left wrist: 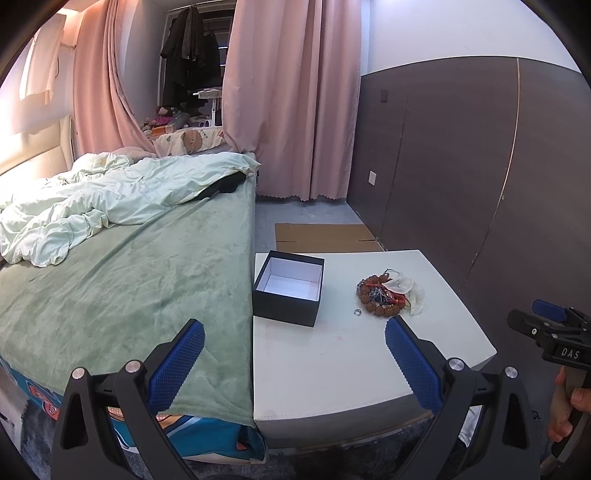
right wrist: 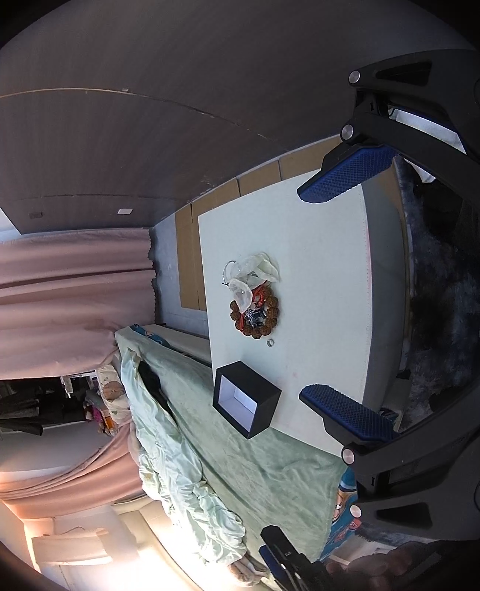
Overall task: Organize jewelry
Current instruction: 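Move both tools toward the jewelry pile beside the black box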
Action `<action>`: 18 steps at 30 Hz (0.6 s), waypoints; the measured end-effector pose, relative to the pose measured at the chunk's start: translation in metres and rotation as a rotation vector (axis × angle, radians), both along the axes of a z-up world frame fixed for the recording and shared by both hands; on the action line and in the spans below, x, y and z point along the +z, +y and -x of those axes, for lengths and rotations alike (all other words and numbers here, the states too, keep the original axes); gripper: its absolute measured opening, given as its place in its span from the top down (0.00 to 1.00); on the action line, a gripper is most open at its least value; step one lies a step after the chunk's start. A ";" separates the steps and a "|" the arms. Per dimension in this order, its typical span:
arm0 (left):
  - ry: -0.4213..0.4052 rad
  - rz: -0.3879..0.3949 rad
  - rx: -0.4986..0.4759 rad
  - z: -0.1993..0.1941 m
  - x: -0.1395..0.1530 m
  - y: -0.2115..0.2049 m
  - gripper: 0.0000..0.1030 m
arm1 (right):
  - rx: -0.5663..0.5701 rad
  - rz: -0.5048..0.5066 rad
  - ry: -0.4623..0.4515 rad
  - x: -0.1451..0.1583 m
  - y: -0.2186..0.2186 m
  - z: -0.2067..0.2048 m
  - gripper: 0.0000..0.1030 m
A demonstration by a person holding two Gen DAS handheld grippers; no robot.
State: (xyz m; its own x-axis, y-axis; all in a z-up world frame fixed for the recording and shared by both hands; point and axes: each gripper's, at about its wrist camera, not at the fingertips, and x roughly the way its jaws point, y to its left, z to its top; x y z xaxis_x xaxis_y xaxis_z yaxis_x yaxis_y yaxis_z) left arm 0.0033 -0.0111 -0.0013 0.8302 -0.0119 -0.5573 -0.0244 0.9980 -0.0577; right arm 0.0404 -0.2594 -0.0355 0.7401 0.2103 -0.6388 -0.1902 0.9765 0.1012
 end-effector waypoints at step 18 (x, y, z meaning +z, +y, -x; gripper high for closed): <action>-0.018 -0.001 -0.009 0.000 -0.004 0.000 0.08 | -0.016 -0.001 -0.011 -0.013 -0.004 -0.006 0.04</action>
